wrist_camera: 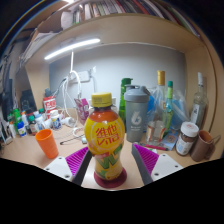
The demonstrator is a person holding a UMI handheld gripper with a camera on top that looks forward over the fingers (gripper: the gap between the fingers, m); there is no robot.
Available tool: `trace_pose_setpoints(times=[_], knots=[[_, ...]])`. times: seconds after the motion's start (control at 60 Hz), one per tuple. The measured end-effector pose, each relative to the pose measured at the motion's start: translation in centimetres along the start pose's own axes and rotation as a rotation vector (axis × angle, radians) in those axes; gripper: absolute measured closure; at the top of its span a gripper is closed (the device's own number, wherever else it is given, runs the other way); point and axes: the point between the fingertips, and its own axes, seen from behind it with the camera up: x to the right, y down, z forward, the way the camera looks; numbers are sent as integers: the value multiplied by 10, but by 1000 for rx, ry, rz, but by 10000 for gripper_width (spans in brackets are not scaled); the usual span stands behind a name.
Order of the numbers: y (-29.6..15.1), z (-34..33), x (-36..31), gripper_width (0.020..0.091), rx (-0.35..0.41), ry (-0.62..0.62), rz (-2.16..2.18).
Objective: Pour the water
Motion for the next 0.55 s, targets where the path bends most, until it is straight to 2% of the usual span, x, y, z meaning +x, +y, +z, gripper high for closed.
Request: trace_pose_setpoints(times=[0.2,0.4,0.55], knots=[[-2,-66,1,263,-65,-50,46],[-28,-157,-14,263,-53,-145,16],[-40,-210,-17,262,-55,-166,-20]])
